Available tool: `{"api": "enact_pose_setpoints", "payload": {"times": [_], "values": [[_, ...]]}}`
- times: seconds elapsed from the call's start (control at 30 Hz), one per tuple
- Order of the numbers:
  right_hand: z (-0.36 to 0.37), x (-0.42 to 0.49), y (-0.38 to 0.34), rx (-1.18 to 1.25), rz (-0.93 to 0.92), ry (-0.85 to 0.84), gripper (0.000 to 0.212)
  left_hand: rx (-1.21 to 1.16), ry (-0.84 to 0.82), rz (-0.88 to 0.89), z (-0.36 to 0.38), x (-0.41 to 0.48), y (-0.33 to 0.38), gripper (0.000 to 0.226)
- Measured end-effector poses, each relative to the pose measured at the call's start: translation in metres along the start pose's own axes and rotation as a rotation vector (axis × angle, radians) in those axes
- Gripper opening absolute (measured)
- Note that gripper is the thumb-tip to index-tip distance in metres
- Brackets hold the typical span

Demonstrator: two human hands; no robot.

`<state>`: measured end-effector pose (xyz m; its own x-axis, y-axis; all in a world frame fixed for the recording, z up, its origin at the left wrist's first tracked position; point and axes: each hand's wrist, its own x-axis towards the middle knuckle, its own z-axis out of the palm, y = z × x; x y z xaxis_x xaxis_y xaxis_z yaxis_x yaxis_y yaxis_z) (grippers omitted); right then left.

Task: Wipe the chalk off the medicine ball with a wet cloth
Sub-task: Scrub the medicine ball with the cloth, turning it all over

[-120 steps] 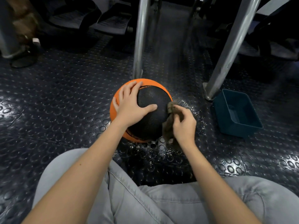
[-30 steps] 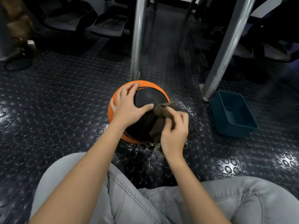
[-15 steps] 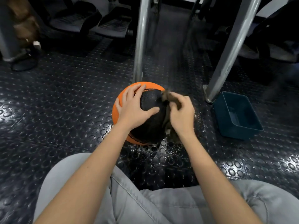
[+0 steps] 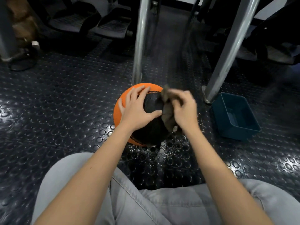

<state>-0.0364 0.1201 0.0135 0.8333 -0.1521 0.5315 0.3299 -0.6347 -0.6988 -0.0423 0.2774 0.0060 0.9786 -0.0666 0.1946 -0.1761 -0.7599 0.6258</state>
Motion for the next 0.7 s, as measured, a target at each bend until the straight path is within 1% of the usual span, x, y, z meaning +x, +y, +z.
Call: {"api": "enact_pose_setpoints", "payload": {"times": [0.03, 0.07, 0.13, 0.2, 0.23, 0.3, 0.33, 0.37, 0.4, 0.43, 0.47, 0.5, 0.53, 0.63, 0.67, 0.7], "values": [[0.005, -0.009, 0.006, -0.016, 0.014, -0.019, 0.036, -0.001, -0.004, 0.001, 0.000, 0.001, 0.001, 0.085], [0.007, -0.018, 0.015, -0.023, 0.063, -0.004, 0.038, 0.002, -0.006, 0.002, 0.000, 0.001, 0.001, 0.085], [0.006, -0.039, 0.042, -0.063, 0.238, 0.040, 0.040, 0.011, -0.024, 0.000, -0.001, 0.000, 0.001, 0.085], [0.001, -0.054, 0.064, -0.153, 0.436, -0.037, 0.040, 0.008, -0.027, 0.000, -0.002, 0.000, -0.001, 0.085], [0.000, -0.056, 0.067, -0.169, 0.471, -0.061, 0.039, -0.004, -0.038, -0.005, -0.004, -0.001, -0.002, 0.085], [-0.004, -0.040, 0.055, -0.111, 0.425, 0.032, 0.036, -0.114, -0.056, -0.026, -0.008, 0.002, -0.010, 0.083], [-0.006, -0.026, 0.039, -0.058, 0.360, 0.092, 0.033, -0.233, -0.054, -0.047, -0.011, 0.003, -0.016, 0.077], [-0.008, -0.014, 0.023, -0.020, 0.273, 0.116, 0.032, -0.376, -0.046, -0.065, -0.014, 0.005, -0.020, 0.068], [-0.009, -0.007, 0.008, -0.003, 0.166, 0.102, 0.030, -0.484, -0.029, -0.077, -0.015, 0.008, -0.023, 0.057], [-0.008, -0.007, -0.003, -0.002, 0.064, 0.055, 0.030, -0.514, -0.011, -0.077, -0.015, 0.010, -0.025, 0.049], [-0.005, -0.015, -0.005, -0.024, 0.009, 0.005, 0.031, -0.481, -0.003, -0.070, -0.015, 0.012, -0.026, 0.044], [-0.001, -0.029, 0.004, -0.051, 0.022, -0.029, 0.033, -0.434, -0.004, -0.065, -0.014, 0.012, -0.026, 0.043], [0.001, -0.044, 0.018, -0.085, 0.089, -0.049, 0.035, -0.401, -0.009, -0.063, -0.014, 0.012, -0.025, 0.043], [-0.001, -0.070, 0.051, -0.248, 0.418, -0.135, 0.036, -0.357, -0.015, -0.069, -0.014, 0.009, -0.021, 0.042], [-0.003, -0.068, 0.050, -0.254, 0.450, -0.105, 0.036, -0.339, -0.009, -0.070, -0.013, 0.008, -0.019, 0.042], [-0.003, -0.059, 0.041, -0.219, 0.412, -0.039, 0.036, -0.327, 0.007, -0.070, -0.012, 0.008, -0.017, 0.042]]}}
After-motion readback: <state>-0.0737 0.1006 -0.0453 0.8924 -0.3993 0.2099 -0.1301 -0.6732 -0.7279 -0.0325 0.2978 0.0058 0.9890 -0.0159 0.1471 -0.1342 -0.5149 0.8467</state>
